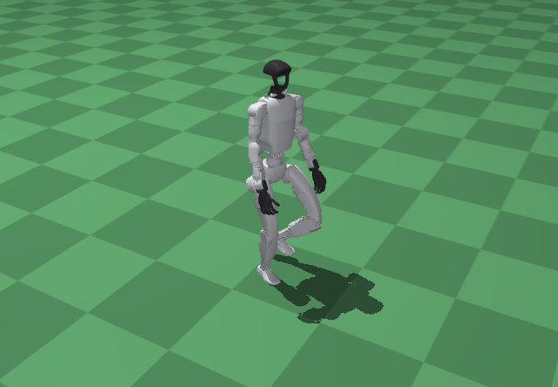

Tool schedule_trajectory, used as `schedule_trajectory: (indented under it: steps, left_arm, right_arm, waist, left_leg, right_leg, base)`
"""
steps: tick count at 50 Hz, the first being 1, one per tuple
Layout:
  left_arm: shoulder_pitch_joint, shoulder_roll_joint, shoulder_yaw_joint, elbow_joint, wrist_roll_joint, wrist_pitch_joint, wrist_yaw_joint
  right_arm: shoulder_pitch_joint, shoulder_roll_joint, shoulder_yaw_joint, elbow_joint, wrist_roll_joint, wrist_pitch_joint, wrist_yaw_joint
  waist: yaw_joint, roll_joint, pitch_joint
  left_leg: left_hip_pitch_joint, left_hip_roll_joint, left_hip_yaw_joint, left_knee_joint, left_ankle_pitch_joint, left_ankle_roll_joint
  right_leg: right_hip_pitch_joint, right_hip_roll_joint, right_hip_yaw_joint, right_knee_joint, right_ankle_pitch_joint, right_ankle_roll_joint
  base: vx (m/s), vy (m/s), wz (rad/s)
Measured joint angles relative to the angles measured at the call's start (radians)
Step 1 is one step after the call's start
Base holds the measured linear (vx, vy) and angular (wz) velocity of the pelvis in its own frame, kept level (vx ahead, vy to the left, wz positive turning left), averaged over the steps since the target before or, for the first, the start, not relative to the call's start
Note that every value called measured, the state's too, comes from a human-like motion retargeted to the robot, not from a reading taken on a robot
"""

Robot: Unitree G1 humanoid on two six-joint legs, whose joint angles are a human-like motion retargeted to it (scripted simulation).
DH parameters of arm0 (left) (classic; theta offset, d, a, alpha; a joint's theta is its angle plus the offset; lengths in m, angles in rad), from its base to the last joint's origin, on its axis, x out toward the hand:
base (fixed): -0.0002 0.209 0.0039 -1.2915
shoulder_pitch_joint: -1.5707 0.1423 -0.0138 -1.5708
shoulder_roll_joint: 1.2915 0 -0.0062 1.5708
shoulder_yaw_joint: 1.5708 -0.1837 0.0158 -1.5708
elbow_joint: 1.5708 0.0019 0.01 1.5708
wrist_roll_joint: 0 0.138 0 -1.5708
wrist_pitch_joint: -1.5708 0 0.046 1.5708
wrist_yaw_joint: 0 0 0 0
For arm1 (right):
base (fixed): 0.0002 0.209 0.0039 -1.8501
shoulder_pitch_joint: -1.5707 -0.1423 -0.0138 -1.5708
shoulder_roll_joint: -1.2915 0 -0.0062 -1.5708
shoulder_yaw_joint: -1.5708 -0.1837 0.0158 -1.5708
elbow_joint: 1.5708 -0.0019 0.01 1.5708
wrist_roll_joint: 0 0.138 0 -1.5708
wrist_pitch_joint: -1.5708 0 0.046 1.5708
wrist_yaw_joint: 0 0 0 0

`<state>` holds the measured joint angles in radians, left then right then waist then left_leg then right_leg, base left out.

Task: Walk

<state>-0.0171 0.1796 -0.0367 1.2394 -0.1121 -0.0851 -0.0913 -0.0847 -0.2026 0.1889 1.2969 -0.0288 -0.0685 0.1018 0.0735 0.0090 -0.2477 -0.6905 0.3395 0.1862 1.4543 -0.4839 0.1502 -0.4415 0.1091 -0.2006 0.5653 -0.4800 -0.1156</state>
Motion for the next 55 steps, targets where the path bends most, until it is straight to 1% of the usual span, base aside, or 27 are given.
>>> schedule_trajectory:
  steps: [3,5,8,10,13,15,17,18,20,22,23,24,25,27,30,32,33,35,37,40,43,45,48,50,52,53,55]
  left_arm:
    - [0.033,-0.005,0.008,0.006,-0.004,-0.004,0.010]
    - [0.053,-0.009,0.015,0.021,-0.005,-0.008,0.016]
    - [0.071,-0.015,0.031,0.052,-0.007,-0.012,0.018]
    - [0.089,-0.022,0.037,0.065,-0.009,-0.012,0.021]
    - [0.106,-0.026,0.061,0.085,-0.023,-0.010,0.025]
    - [0.114,-0.025,0.077,0.099,-0.037,-0.009,0.026]
    - [0.121,-0.023,0.091,0.112,-0.054,-0.009,0.027]
    - [0.124,-0.022,0.097,0.117,-0.062,-0.010,0.026]
    - [0.126,-0.020,0.104,0.120,-0.077,-0.011,0.024]
    - [0.115,-0.012,0.103,0.113,-0.080,-0.011,0.020]
    - [0.105,-0.009,0.100,0.105,-0.077,-0.010,0.021]
    - [0.097,-0.006,0.094,0.094,-0.072,-0.011,0.025]
    - [0.088,-0.004,0.088,0.082,-0.067,-0.011,0.029]
    - [0.059,0.006,0.073,0.053,-0.055,-0.010,0.043]
    - [-0.003,0.023,0.053,0.007,-0.039,-0.005,0.064]
    - [-0.041,0.030,0.039,-0.024,-0.030,-0.007,0.076]
    - [-0.066,0.033,0.034,-0.039,-0.026,-0.008,0.081]
    - [-0.101,0.040,0.018,-0.068,-0.017,-0.019,0.089]
    - [-0.130,0.049,-0.003,-0.092,-0.003,-0.033,0.090]
    - [-0.165,0.064,-0.034,-0.118,0.022,-0.055,0.080]
    - [-0.167,0.070,-0.051,-0.131,0.041,-0.066,0.069]
    - [-0.160,0.074,-0.053,-0.125,0.047,-0.067,0.058]
    - [-0.125,0.073,-0.044,-0.088,0.044,-0.056,0.037]
    - [-0.096,0.071,-0.042,-0.052,0.039,-0.044,0.023]
    - [-0.072,0.069,-0.044,-0.014,0.034,-0.032,0.008]
    - [-0.068,0.068,-0.046,0.006,0.033,-0.026,-0.003]
    - [-0.047,0.061,-0.058,0.029,0.040,-0.013,-0.012]
  right_arm:
    - [-0.039,-0.006,0.002,-0.032,0.011,-0.009,-0.007]
    - [-0.065,-0.007,0.008,-0.047,0.015,-0.018,-0.004]
    - [-0.106,-0.002,0.020,-0.065,0.014,-0.026,0.009]
    - [-0.117,0.007,0.028,-0.077,0.011,-0.029,0.015]
    - [-0.125,0.027,0.034,-0.081,0.008,-0.030,0.023]
    - [-0.118,0.047,0.036,-0.070,0.005,-0.028,0.029]
    - [-0.099,0.068,0.037,-0.048,0.003,-0.023,0.041]
    - [-0.087,0.077,0.037,-0.034,0.003,-0.019,0.051]
    - [-0.061,0.091,0.038,-0.004,0.007,-0.012,0.073]
    - [-0.044,0.099,0.035,0.027,0.019,-0.005,0.101]
    - [-0.037,0.100,0.033,0.040,0.026,-0.002,0.111]
    - [-0.028,0.100,0.031,0.050,0.031,0.001,0.115]
    - [-0.017,0.100,0.028,0.059,0.037,0.003,0.117]
    - [-0.003,0.095,0.019,0.071,0.046,0.004,0.114]
    - [0.013,0.079,-0.001,0.081,0.054,0.004,0.104]
    - [0.029,0.068,-0.012,0.079,0.054,0.007,0.096]
    - [0.032,0.062,-0.020,0.078,0.054,0.010,0.094]
    - [0.046,0.055,-0.031,0.081,0.057,0.016,0.090]
    - [0.059,0.051,-0.041,0.090,0.061,0.022,0.090]
    - [0.071,0.047,-0.050,0.106,0.056,0.026,0.096]
    - [0.087,0.047,-0.051,0.111,0.045,0.025,0.104]
    - [0.089,0.047,-0.053,0.112,0.033,0.023,0.111]
    - [0.087,0.049,-0.041,0.109,0.006,0.018,0.109]
    - [0.080,0.048,-0.023,0.103,-0.009,0.012,0.100]
    - [0.063,0.042,-0.003,0.092,-0.015,0.007,0.089]
    - [0.047,0.035,0.007,0.085,-0.015,0.004,0.083]
    - [0.026,0.021,0.023,0.066,-0.016,-0.001,0.066]
  waist:
    - [0.022,-0.021,0.009]
    - [0.026,-0.033,0.009]
    - [0.012,-0.053,-0.005]
    - [0.011,-0.053,-0.019]
    - [0.014,-0.078,-0.049]
    - [0.015,-0.109,-0.065]
    - [0.010,-0.148,-0.073]
    - [0.005,-0.169,-0.075]
    - [-0.011,-0.210,-0.073]
    - [-0.033,-0.255,-0.053]
    - [-0.044,-0.271,-0.043]
    - [-0.056,-0.282,-0.037]
    - [-0.068,-0.289,-0.032]
    - [-0.087,-0.289,-0.017]
    - [-0.108,-0.266,0.016]
    - [-0.117,-0.243,0.041]
    - [-0.115,-0.224,0.060]
    - [-0.117,-0.200,0.081]
    - [-0.114,-0.178,0.085]
    - [-0.098,-0.147,0.062]
    - [-0.092,-0.151,0.034]
    - [-0.084,-0.147,0.011]
    - [-0.066,-0.127,-0.010]
    - [-0.052,-0.103,-0.018]
    - [-0.036,-0.069,-0.023]
    - [-0.026,-0.038,-0.028]
    - [-0.005,-0.018,-0.034]
  left_leg:
    - [-0.060,-0.051,0.047,-0.217,-0.049,-0.026]
    - [-0.081,-0.098,0.077,-0.423,-0.041,-0.060]
    - [-0.073,-0.198,0.112,-0.804,0.016,-0.108]
    - [-0.097,-0.223,0.115,-0.915,0.014,-0.125]
    - [-0.085,-0.262,0.130,-0.989,0.057,-0.111]
    - [-0.064,-0.294,0.140,-0.982,0.101,-0.088]
    - [-0.038,-0.336,0.144,-0.947,0.125,-0.058]
    - [-0.022,-0.362,0.144,-0.929,0.126,-0.042]
    - [0.017,-0.424,0.141,-0.902,0.104,-0.004]
    - [0.084,-0.502,0.141,-0.917,0.080,0.033]
    - [0.116,-0.535,0.137,-0.927,0.067,0.048]
    - [0.143,-0.560,0.131,-0.930,0.051,0.058]
    - [0.168,-0.581,0.124,-0.930,0.034,0.067]
    - [0.232,-0.605,0.099,-0.950,0.001,0.073]
    - [0.353,-0.620,0.045,-1.005,-0.038,0.061]
    - [0.429,-0.616,0.008,-1.026,-0.065,0.046]
    - [0.477,-0.605,-0.013,-1.049,-0.073,0.038]
    - [0.541,-0.589,-0.049,-1.066,-0.096,0.024]
    - [0.584,-0.566,-0.081,-1.082,-0.113,0.010]
    - [0.608,-0.524,-0.114,-1.094,-0.135,-0.015]
    - [0.610,-0.503,-0.117,-1.031,-0.163,-0.039]
    - [0.608,-0.475,-0.122,-0.975,-0.166,-0.052]
    - [0.586,-0.411,-0.148,-0.815,-0.128,-0.078]
    - [0.543,-0.347,-0.150,-0.650,-0.061,-0.103]
    - [0.460,-0.247,-0.132,-0.436,0.042,-0.118]
    - [0.398,-0.174,-0.126,-0.321,0.088,-0.118]
    - [0.302,-0.065,-0.084,-0.151,0.131,-0.081]
  right_leg:
    - [0.090,-0.003,0.033,-0.043,-0.037,0.021]
    - [0.139,-0.012,0.053,-0.069,-0.060,0.035]
    - [0.183,-0.042,0.071,-0.096,-0.090,0.055]
    - [0.189,-0.046,0.078,-0.063,-0.116,0.066]
    - [0.197,-0.081,0.081,-0.004,-0.127,0.087]
    - [0.208,-0.125,0.082,0.056,-0.107,0.113]
    - [0.215,-0.184,0.085,0.147,-0.044,0.155]
    - [0.214,-0.217,0.088,0.207,0.005,0.178]
    - [0.197,-0.284,0.102,0.356,0.133,0.223]
    - [0.151,-0.355,0.133,0.542,0.280,0.262]
    - [0.119,-0.387,0.145,0.630,0.333,0.268]
    - [0.085,-0.416,0.151,0.707,0.352,0.263]
    - [0.049,-0.444,0.154,0.778,0.353,0.252]
    - [-0.031,-0.490,0.149,0.864,0.256,0.207]
    - [-0.145,-0.517,0.128,0.875,0.086,0.144]
    - [-0.202,-0.513,0.105,0.799,0.012,0.122]
    - [-0.216,-0.497,0.090,0.738,-0.008,0.117]
    - [-0.249,-0.471,0.072,0.597,-0.024,0.125]
    - [-0.271,-0.425,0.070,0.410,-0.001,0.156]
    - [-0.284,-0.338,0.094,0.077,0.069,0.209]
    - [-0.318,-0.317,0.148,-0.007,0.094,0.236]
    - [-0.309,-0.296,0.158,-0.014,0.136,0.233]
    - [-0.279,-0.245,0.148,0.059,0.174,0.195]
    - [-0.252,-0.202,0.126,0.100,0.172,0.156]
    - [-0.219,-0.147,0.096,0.099,0.157,0.114]
    - [-0.192,-0.105,0.071,0.058,0.163,0.092]
    - [-0.168,-0.069,0.050,0.053,0.138,0.065]
  base:
    - [0.68,-0.02,-0.42]
    - [0.71,0.02,-0.37]
    - [0.72,0.06,-0.16]
    - [0.72,0.09,-0.18]
    - [0.76,0.12,-0.32]
    - [0.77,0.14,-0.25]
    - [0.74,0.16,-0.03]
    - [0.72,0.16,0.18]
    - [0.68,0.16,0.40]
    - [0.64,0.16,0.55]
    - [0.62,0.14,0.51]
    - [0.61,0.12,0.47]
    - [0.60,0.11,0.40]
    - [0.58,0.10,0.31]
    - [0.57,0.05,0.35]
    - [0.56,-0.02,0.43]
    - [0.57,-0.05,0.39]
    - [0.56,-0.08,0.47]
    - [0.55,-0.10,0.48]
    - [0.53,-0.12,0.38]
    - [0.53,-0.16,0.50]
    - [0.57,-0.19,0.44]
    - [0.57,-0.23,0.23]
    - [0.54,-0.23,0.09]
    - [0.49,-0.22,0.00]
    - [0.46,-0.22,-0.04]
    - [0.45,-0.22,0.06]
